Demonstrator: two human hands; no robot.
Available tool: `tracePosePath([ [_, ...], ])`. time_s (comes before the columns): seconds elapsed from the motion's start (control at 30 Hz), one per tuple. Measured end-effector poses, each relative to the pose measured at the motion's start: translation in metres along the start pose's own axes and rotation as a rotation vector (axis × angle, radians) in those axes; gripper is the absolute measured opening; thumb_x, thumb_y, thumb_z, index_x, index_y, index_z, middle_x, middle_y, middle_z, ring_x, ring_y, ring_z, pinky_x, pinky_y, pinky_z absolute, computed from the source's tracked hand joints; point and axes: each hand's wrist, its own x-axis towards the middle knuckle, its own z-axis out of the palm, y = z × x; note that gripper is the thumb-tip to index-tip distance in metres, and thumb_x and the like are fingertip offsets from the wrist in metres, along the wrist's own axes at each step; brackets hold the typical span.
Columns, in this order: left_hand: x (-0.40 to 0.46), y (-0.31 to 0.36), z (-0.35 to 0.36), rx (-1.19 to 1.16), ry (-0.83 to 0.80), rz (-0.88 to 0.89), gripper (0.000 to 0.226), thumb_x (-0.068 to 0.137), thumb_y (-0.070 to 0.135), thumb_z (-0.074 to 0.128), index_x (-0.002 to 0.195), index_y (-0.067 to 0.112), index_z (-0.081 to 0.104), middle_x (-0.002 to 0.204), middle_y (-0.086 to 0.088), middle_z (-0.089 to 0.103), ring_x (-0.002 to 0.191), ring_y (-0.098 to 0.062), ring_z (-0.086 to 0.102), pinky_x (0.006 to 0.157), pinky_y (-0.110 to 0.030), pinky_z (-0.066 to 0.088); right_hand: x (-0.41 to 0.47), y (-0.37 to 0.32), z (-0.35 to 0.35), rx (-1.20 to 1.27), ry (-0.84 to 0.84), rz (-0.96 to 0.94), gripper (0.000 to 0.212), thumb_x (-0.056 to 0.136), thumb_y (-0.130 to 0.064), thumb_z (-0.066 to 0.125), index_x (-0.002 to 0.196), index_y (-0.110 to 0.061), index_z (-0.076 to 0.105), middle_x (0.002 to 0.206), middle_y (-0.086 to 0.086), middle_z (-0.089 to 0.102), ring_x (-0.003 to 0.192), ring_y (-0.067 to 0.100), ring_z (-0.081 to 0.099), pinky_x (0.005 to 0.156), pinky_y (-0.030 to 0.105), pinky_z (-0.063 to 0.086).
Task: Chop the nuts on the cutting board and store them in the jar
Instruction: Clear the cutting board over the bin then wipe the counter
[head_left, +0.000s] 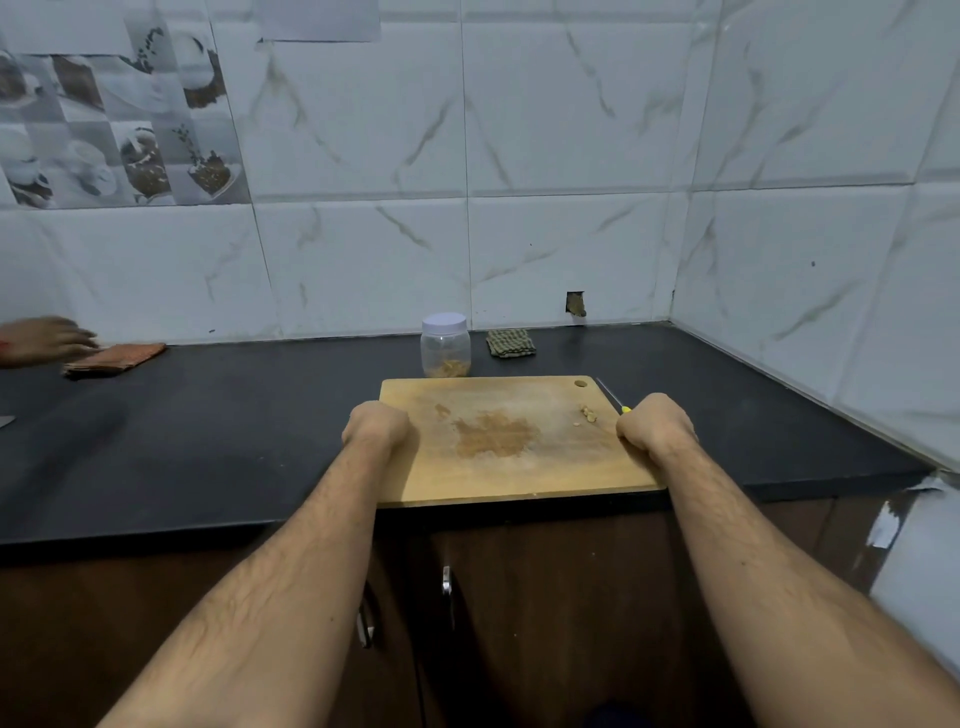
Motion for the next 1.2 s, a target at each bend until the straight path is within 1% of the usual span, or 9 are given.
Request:
tracePosePath([
  [0.17,-0.012,0.008,0.0,-0.172,-0.064,0.057,0.029,0.092,0.025,0.057,0.112,0.004,0.058,0.106,-0.012,0.064,0.096,-0.03,0.063,0.084,-0.039,0.054,-0.006,0.01,-0.013,-0.008,0.022,0.013,0.01,0.085,-0.016,0.061,0.079,-0.009,0.064,0.081,0.007,0.067,0.076,0.025,0.065,0.059,0.031,0.049],
  [0.3,-0.029,0.01,0.009,-0.261,-0.127,0.037,0.019,0.096,0.022,0.057,0.109,0.008,0.056,0.103,-0.01,0.057,0.094,-0.028,0.056,0.079,-0.036,0.046,-0.015,0.02,-0.026,-0.05,0.049,0.01,0.01,0.088,-0.017,0.061,0.081,-0.009,0.063,0.081,0.006,0.065,0.074,0.023,0.062,0.058,0.031,0.046],
  [0.47,-0.046,0.013,0.024,-0.323,-0.19,0.035,0.033,0.098,0.026,0.054,0.12,0.002,0.058,0.105,-0.012,0.059,0.102,-0.032,0.059,0.091,-0.042,0.05,-0.029,0.027,-0.051,-0.149,0.127,-0.018,0.016,0.091,-0.025,0.06,0.086,-0.011,0.061,0.084,0.006,0.059,0.076,0.025,0.055,0.066,0.033,0.045],
  [0.63,-0.079,0.029,0.043,-0.362,-0.243,0.061,0.035,0.101,0.024,0.049,0.128,0.001,0.053,0.113,-0.014,0.057,0.104,-0.031,0.055,0.082,-0.037,0.044,-0.044,0.04,-0.083,-0.225,0.319,-0.058,0.006,0.091,-0.019,0.06,0.088,-0.014,0.06,0.091,0.008,0.062,0.078,0.026,0.053,0.066,0.035,0.045],
  [0.7,-0.096,0.034,0.054,-0.407,-0.283,0.078,0.035,0.103,0.021,0.048,0.131,0.0,0.05,0.121,-0.016,0.056,0.108,-0.032,0.055,0.079,-0.036,0.041,-0.051,0.048,-0.094,-0.232,0.36,-0.077,0.006,0.092,-0.018,0.06,0.088,-0.013,0.059,0.085,0.005,0.059,0.077,0.025,0.051,0.065,0.035,0.043],
  [0.77,-0.114,0.039,0.067,-0.443,-0.311,0.103,0.036,0.103,0.019,0.048,0.132,-0.002,0.048,0.123,-0.017,0.056,0.111,-0.033,0.055,0.078,-0.036,0.04,-0.058,0.058,-0.105,-0.222,0.375,-0.1,0.005,0.091,-0.015,0.061,0.088,-0.013,0.058,0.087,0.007,0.061,0.077,0.026,0.049,0.065,0.034,0.04],
  [0.9,-0.15,0.047,0.089,-0.503,-0.406,0.132,0.033,0.103,0.022,0.05,0.127,-0.001,0.05,0.115,-0.015,0.057,0.101,-0.031,0.056,0.078,-0.04,0.046,-0.086,0.082,-0.12,-0.171,0.351,-0.124,0.005,0.085,-0.012,0.061,0.09,-0.011,0.059,0.085,0.008,0.057,0.079,0.028,0.049,0.067,0.032,0.039],
  [1.03,-0.186,0.046,0.106,-0.516,-0.488,0.156,0.022,0.102,0.022,0.051,0.116,0.004,0.053,0.092,-0.007,0.057,0.084,-0.025,0.057,0.073,-0.039,0.047,-0.116,0.109,-0.128,-0.188,0.344,-0.145,0.008,0.083,-0.013,0.06,0.09,-0.012,0.062,0.082,0.007,0.059,0.08,0.03,0.054,0.066,0.033,0.042],
  [1.2,-0.22,0.031,0.13,-0.556,-0.57,0.106,0.029,0.103,0.025,0.05,0.121,0.004,0.054,0.097,-0.008,0.061,0.081,-0.024,0.059,0.066,-0.038,0.048,-0.142,0.135,-0.127,-0.212,0.348,-0.139,0.005,0.082,-0.016,0.06,0.084,-0.014,0.064,0.077,0.008,0.061,0.079,0.033,0.057,0.064,0.033,0.042],
])
